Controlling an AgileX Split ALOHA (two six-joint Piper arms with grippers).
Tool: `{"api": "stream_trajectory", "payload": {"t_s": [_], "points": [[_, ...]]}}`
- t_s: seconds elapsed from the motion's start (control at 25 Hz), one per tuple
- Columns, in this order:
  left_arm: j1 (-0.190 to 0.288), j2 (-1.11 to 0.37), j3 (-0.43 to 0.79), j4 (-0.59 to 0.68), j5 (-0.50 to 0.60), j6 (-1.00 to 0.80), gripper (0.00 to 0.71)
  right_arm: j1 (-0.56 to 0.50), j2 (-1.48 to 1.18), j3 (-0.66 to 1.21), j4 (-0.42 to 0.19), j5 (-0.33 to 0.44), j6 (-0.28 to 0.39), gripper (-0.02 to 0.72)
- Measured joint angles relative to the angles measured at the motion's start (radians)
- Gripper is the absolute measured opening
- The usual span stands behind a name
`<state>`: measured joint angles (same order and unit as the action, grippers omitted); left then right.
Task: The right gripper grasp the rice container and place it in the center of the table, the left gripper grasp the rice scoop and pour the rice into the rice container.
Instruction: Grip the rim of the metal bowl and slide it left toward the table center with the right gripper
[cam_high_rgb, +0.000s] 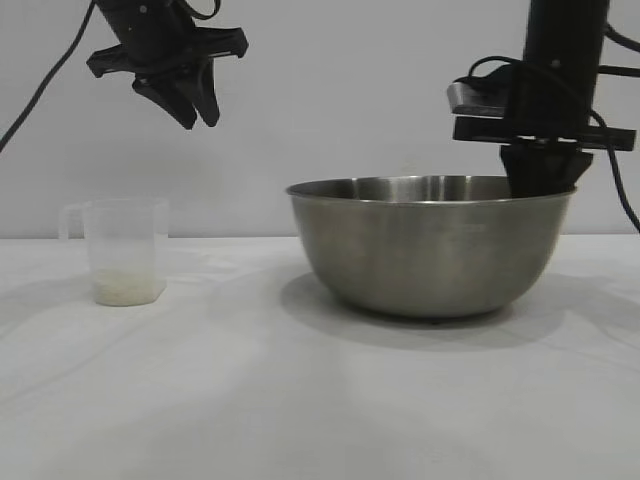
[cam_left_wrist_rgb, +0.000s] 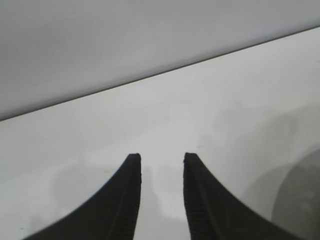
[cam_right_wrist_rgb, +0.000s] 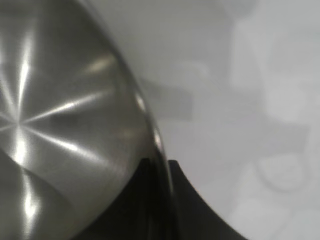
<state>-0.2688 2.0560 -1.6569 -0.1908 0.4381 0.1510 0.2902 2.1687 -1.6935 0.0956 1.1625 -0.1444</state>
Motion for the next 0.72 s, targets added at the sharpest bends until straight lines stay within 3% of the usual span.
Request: {"api": "stream_trajectory", "payload": {"t_s": [0.32,0.36,0.48,0.64,0.72], "points": [[0.0,0.0,0.0,0.003,0.0,0.0,0.179,0.138,-0.004,0.017,-0.011,0.036,-0.002,0.0],[0.0,0.0,0.0,0.003,0.0,0.0,0.179,0.146,-0.004,0.017,-0.011,0.036,-0.002,0.062],[0.0,0.0,0.0,0.003,0.0,0.0,0.179,0.157,-0.004,0.021,-0.03,0.042,-0.002,0.062],[0.0,-0.002,0.0,0.003,0.0,0.0,0.179,0.159,-0.05,0.03,-0.04,0.051,-0.002,0.244],[0.0,-0.002,0.0,0.003,0.0,0.0,0.179,0.159,-0.106,0.03,-0.019,0.051,-0.002,0.296]]}}
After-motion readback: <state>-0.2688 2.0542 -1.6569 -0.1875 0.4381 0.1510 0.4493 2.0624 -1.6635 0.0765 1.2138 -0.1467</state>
